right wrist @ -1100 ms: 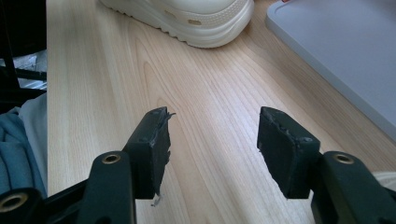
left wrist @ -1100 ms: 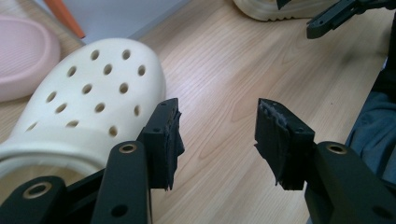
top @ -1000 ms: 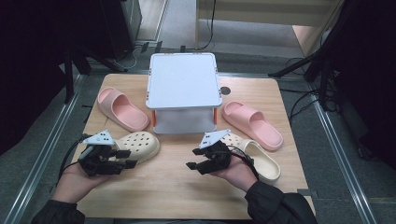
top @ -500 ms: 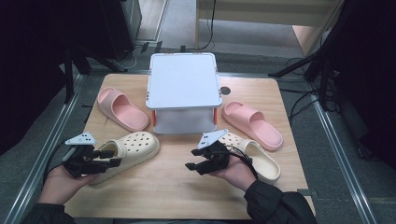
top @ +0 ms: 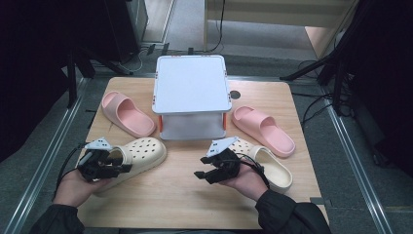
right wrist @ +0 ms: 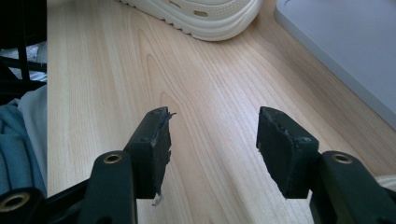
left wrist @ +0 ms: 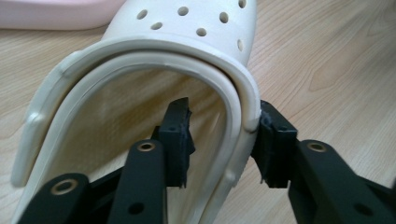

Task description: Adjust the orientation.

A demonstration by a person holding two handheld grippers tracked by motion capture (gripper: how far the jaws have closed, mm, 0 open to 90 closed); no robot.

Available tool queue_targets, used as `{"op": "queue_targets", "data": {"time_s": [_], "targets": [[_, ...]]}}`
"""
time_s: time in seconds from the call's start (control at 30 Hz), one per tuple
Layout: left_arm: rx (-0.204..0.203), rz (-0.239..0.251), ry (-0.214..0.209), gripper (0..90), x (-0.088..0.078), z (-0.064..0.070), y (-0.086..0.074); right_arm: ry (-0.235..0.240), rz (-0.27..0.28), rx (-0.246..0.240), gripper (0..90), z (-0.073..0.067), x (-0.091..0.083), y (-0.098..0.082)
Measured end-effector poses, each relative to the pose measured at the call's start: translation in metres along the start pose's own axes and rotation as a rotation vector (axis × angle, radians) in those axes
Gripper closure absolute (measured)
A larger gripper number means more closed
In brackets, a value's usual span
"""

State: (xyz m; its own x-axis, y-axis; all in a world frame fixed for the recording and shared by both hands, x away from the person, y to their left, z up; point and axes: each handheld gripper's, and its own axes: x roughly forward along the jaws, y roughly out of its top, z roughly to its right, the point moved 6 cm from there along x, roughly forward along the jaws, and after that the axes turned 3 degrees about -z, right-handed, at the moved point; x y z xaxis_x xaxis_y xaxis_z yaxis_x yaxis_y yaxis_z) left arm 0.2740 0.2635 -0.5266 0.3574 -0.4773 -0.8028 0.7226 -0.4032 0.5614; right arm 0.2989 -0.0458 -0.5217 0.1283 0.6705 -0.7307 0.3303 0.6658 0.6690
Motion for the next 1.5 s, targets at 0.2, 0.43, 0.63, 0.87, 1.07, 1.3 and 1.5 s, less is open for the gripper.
{"op": "queue_targets", "data": {"time_s": [0.2,0.43,0.63,0.87,1.07,1.3,1.5], "targets": [[0.054,0.006,-0.012,75.7,0.004,0.005,0.008,-0.003,0.0,0.005,46.2,0.0,0.0,-0.002],[0.03,0.001,-0.025,76.7,0.002,0.005,0.014,0.007,0.055,0.034,47.2,-0.001,-0.006,0.002],[0.054,0.028,-0.046,76.6,-0.001,0.021,0.026,-0.005,0.06,0.037,47.6,-0.002,-0.008,-0.001],[0.103,0.038,-0.1,76.4,0.007,0.048,0.044,-0.023,0.07,0.05,47.9,-0.001,-0.012,-0.005],[0.14,0.022,-0.148,76.1,0.02,0.07,0.059,-0.042,0.074,0.066,47.9,-0.002,-0.015,-0.009],[0.179,-0.004,-0.167,75.8,0.037,0.09,0.07,-0.052,0.074,0.076,47.9,-0.003,-0.017,-0.013],[0.203,-0.018,-0.181,74.9,0.049,0.091,0.073,-0.062,0.073,0.081,47.9,-0.005,-0.016,-0.015]]}}
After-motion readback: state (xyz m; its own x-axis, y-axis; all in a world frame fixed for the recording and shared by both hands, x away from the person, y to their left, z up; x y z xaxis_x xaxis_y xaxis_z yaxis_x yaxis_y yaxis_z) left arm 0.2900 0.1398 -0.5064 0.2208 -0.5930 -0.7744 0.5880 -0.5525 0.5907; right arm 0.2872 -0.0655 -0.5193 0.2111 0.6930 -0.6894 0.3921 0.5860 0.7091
